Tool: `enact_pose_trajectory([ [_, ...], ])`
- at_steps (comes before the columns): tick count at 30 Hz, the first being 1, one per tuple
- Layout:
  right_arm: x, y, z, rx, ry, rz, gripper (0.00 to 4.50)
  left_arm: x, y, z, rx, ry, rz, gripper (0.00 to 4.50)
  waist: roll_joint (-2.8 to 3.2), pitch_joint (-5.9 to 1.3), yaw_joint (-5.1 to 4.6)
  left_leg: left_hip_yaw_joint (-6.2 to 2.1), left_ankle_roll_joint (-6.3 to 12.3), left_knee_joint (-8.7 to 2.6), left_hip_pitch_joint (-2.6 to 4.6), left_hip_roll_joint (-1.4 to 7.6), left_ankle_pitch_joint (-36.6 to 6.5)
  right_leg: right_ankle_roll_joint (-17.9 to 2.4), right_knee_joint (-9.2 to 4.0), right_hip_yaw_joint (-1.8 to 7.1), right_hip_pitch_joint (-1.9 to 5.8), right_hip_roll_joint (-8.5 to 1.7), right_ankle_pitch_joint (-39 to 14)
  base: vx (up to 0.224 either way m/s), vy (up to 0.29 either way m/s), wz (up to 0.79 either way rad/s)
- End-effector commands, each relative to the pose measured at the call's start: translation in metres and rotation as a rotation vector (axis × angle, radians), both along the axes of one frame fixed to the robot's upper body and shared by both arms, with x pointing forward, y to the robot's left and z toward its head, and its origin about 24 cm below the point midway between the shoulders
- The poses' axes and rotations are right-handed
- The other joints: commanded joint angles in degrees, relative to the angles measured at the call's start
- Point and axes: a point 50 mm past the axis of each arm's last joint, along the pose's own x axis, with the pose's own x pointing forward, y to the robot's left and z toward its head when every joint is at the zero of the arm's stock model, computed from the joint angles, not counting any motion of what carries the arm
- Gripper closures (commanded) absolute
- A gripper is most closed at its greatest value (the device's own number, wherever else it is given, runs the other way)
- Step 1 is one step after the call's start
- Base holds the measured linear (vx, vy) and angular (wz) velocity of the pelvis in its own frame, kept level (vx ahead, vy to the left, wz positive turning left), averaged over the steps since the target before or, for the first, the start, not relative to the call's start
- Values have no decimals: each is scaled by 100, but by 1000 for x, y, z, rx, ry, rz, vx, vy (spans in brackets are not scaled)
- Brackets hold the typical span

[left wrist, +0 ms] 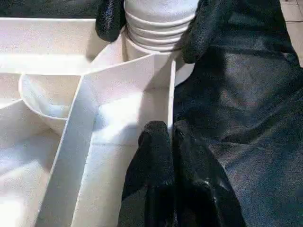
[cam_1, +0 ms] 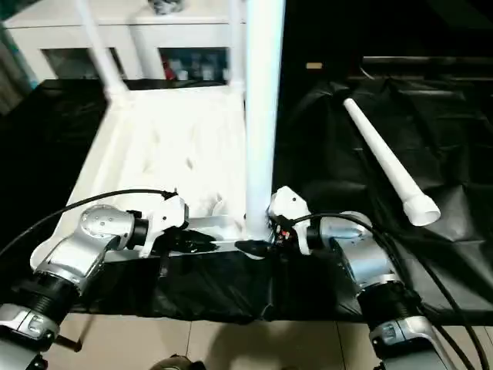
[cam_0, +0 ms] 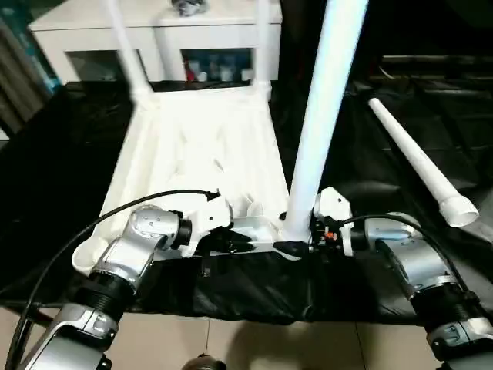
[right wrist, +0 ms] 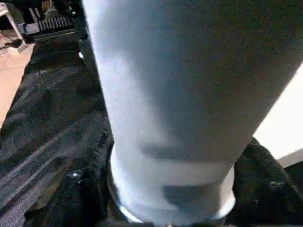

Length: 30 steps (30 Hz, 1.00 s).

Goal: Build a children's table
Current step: Rotate leg to tighten

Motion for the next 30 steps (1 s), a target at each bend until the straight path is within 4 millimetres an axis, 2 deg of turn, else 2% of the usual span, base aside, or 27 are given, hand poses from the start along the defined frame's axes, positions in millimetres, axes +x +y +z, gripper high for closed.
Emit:
enact_pose_trajectory([
  [1,-9,24,-5,12,46,137,170,3,-14,8,-42,-31,-18,450,-104,-365,14,-229,357,-423,111,509,-1132,-1221,-367,361,266,-501,-1308,0,0,0],
  [6,-12,26,-8,17,64,163,174,2,-11,7,-38,-28,-30,450,-108,-388,27,-221,482,-384,84,486,-861,-1256,-327,353,284,-500,-984,0,0,0],
  [8,-13,27,-8,33,68,151,174,2,-10,7,-35,-34,-19,450,-88,-389,28,-226,518,-377,81,488,-814,-1266,-321,347,282,-495,-945,0,0,0],
  [11,-7,28,-12,57,42,16,175,9,-13,5,-18,-69,67,450,-94,-382,19,-222,501,-381,88,492,-870,-1269,-338,350,269,-485,-978,0,0,0],
  [12,1,28,-18,51,17,-137,175,15,-17,3,-4,-97,143,450,-103,-363,5,-227,438,-403,94,488,-1017,-1232,-371,345,265,-485,-1197,0,0,0],
  [13,1,28,-18,51,17,-137,175,15,-17,3,-4,-97,143,450,-97,-351,-15,-227,377,-412,102,487,-1106,-1206,-390,354,249,-492,-1362,0,0,0],
  [14,7,28,-23,44,2,-264,175,19,-21,2,-5,-107,199,450,-95,-324,-29,-252,213,-439,127,473,-1389,-1087,-460,345,248,-514,-1896,0,0,0],
  [15,10,28,-26,48,9,-347,175,22,-25,3,-12,-118,231,450,-123,-307,-67,-268,72,-458,139,468,-1572,-966,-490,344,253,-525,-2291,0,0,0],
  [16,11,28,-26,49,10,-361,175,22,-26,3,-14,-120,236,450,-115,-298,-75,-278,32,-469,150,468,-1682,-910,-517,342,246,-531,-2478,0,0,0],
  [17,14,31,-31,78,34,-476,176,24,-37,3,-31,-129,269,450,-151,-268,-132,-288,-48,-493,171,465,-1901,-793,-558,334,230,-516,-2794,0,0,0],
  [18,17,33,-32,88,37,-540,176,25,-44,4,-36,-137,290,450,-130,-258,-160,-305,-139,-497,224,465,-2127,-730,-594,329,201,-525,-3043,0,0,0],
  [19,18,37,-34,95,44,-598,176,26,-50,3,-39,-142,304,450,-129,-250,-178,-312,-164,-505,227,465,-2206,-691,-608,329,199,-525,-3122,0,0,0],
  [20,20,40,-35,98,45,-646,176,26,-56,3,-41,-146,312,450,-106,-269,-193,-328,-214,-515,237,461,-2275,-635,-624,334,204,-531,-3074,0,0,0],
  [21,22,45,-36,93,43,-707,176,27,-62,3,-46,-153,338,450,-46,-272,-192,-332,-234,-519,234,464,-2285,-651,-611,342,204,-530,-2968,0,0,0],
  [22,24,50,-37,89,37,-744,176,27,-67,3,-51,-158,361,450,-97,-262,-218,-320,-236,-532,234,453,-2308,-667,-622,342,189,-502,-2846,0,0,0],
  [24,26,60,-35,91,11,-783,176,28,-75,2,-58,-159,389,450,-95,-286,-227,-316,-237,-516,240,436,-2258,-731,-597,353,198,-517,-2703,0,0,0],
  [26,27,70,-31,95,-24,-780,176,27,-82,1,-48,-188,381,450,-80,-300,-224,-298,-141,-511,213,438,-2078,-762,-592,369,208,-514,-2411,0,0,0],
  [28,27,73,-30,103,-40,-775,176,25,-85,1,-49,-197,365,450,-95,-310,-219,-288,-59,-511,183,435,-1943,-825,-559,372,238,-506,-2160,0,0,0],
  [29,28,72,-28,132,-33,-769,120,22,-85,1,-70,-188,332,450,-85,-320,-200,-284,-12,-509,176,443,-1834,-870,-537,375,249,-507,-1985,0,0,0],
  [30,28,72,-28,132,-33,-769,120,22,-85,1,-70,-188,332,450,-84,-322,-194,-278,10,-506,170,440,-1789,-893,-531,374,255,-506,-1912,0,0,0],
])
